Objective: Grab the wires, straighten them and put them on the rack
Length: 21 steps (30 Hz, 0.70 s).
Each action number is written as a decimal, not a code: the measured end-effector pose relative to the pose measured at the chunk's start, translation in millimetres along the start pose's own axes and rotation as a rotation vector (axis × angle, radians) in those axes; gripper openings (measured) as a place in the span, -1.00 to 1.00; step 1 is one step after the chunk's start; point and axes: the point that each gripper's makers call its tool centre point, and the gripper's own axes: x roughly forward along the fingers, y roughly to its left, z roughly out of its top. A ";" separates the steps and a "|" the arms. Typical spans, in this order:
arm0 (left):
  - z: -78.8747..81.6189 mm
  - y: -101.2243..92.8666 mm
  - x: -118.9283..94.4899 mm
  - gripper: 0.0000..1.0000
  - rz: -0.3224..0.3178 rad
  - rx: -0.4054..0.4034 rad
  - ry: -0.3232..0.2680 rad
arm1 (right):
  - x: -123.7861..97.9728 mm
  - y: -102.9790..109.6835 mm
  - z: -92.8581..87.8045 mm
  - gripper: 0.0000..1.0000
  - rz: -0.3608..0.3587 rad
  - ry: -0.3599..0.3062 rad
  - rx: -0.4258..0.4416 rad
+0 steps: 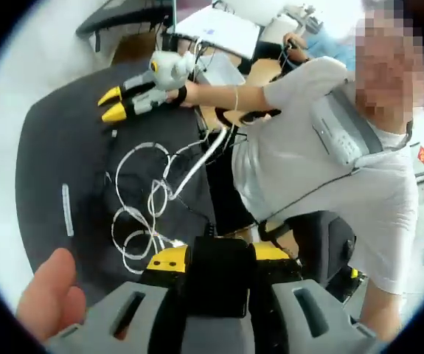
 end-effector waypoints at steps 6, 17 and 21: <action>38.1 -25.8 -21.2 -0.49 0.014 0.113 -0.206 | -7.5 14.5 16.4 -0.58 0.055 -0.069 0.020; 47.1 0.7 -93.0 -0.49 -0.040 -0.040 -0.281 | -6.8 28.5 9.2 -0.58 0.093 -0.032 0.028; 79.8 -2.5 -71.2 -0.49 -0.233 0.116 -0.637 | -10.5 27.0 17.3 -0.58 0.107 -0.066 0.035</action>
